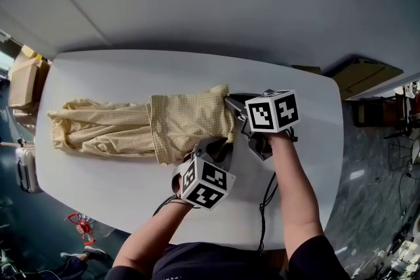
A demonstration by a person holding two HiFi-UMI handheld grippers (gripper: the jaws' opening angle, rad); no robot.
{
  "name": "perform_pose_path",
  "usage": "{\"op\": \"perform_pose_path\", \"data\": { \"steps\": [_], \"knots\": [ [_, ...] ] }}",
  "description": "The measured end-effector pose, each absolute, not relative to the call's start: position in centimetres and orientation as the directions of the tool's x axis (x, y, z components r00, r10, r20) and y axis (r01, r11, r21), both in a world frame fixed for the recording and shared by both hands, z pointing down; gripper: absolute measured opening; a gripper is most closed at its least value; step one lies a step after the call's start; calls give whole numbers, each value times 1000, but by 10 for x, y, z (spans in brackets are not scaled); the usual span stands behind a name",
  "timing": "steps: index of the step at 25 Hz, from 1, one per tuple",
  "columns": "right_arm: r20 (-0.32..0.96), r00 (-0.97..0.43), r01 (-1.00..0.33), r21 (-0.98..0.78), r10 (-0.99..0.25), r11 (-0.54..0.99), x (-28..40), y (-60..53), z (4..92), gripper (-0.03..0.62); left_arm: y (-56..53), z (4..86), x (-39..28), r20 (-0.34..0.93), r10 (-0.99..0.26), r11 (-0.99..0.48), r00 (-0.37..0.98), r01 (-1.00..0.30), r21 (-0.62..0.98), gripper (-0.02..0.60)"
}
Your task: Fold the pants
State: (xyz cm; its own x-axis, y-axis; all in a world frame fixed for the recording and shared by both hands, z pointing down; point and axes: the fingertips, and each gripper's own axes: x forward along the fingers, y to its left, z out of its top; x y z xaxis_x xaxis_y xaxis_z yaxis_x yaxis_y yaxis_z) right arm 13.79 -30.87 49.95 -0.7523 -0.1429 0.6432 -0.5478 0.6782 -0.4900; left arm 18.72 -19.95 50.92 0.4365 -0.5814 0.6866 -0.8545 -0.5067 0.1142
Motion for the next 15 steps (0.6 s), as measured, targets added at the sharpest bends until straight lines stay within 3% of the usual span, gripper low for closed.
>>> {"op": "perform_pose_path", "data": {
  "steps": [5,15],
  "knots": [
    [613,-769,-541,-473,-182,696,139,-305,469,17,-194,483,183,607,-633,-490,481,-856,166,24],
    [495,-848,-458,-504,-191,732,96,-270,390,17,-163,412,139,432,-786,-409,442,-896,172,25]
  ]
}}
